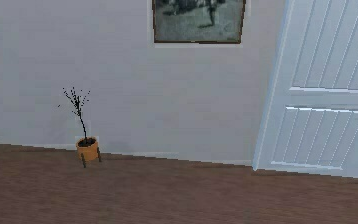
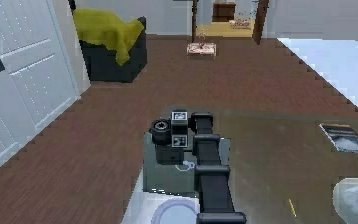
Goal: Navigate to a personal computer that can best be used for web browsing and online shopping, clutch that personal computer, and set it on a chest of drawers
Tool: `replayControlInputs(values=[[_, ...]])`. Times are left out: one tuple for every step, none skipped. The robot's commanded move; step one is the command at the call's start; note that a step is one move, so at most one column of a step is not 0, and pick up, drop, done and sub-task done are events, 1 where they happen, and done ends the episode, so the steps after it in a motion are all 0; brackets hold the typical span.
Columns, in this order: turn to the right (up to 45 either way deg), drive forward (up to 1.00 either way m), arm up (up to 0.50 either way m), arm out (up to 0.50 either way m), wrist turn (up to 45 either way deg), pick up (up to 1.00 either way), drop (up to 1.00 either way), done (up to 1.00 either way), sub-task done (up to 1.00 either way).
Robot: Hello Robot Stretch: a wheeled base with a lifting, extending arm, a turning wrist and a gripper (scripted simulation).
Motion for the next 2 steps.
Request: replayControlInputs(values=[[0.0, 0.00, 0.00, 0.00, 15.0, 0.00, 0.00, 0.00, 0.00], [0.0, 0.00, -0.30, 0.00, 0.0, 0.00, 0.00, 0.00, 0.00]])
